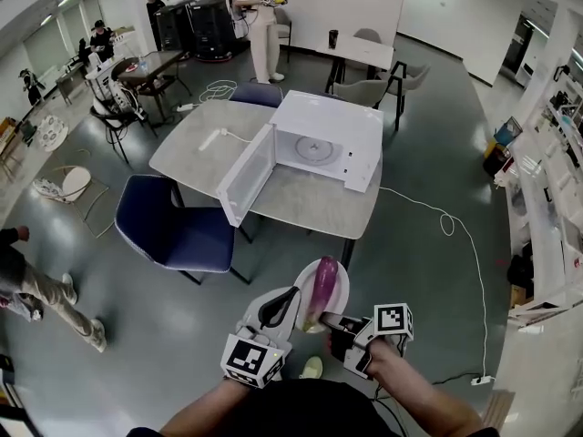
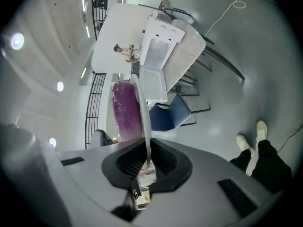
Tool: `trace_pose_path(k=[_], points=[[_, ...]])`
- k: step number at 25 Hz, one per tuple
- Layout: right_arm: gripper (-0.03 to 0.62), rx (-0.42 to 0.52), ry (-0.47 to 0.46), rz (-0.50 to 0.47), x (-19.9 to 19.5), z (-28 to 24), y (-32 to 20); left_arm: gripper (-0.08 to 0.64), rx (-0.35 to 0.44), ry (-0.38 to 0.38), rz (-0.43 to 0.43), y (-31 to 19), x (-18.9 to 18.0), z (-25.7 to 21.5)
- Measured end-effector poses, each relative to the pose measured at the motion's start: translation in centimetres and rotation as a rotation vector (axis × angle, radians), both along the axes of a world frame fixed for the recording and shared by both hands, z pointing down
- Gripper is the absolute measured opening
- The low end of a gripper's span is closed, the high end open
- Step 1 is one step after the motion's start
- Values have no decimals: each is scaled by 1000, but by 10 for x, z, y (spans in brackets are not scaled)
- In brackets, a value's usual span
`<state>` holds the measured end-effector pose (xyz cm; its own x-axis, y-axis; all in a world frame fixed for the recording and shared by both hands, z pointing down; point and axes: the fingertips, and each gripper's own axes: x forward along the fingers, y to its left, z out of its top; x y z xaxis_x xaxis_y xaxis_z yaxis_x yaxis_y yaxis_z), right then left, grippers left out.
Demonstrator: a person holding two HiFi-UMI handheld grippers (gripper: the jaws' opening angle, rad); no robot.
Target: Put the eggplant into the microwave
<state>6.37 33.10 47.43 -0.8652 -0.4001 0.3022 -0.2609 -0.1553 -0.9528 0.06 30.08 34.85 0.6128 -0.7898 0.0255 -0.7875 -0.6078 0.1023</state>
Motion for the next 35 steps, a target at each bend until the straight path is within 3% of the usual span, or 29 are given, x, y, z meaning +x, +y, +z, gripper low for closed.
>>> trace_pose_path(k=[22,35], points=[[26,48,-6,-62,43,-1,-19,9,24,-8,-108,-14,16,-2],[26,29,-4,-80,25,6,-50,9,34,4,-99,-50,5,2]])
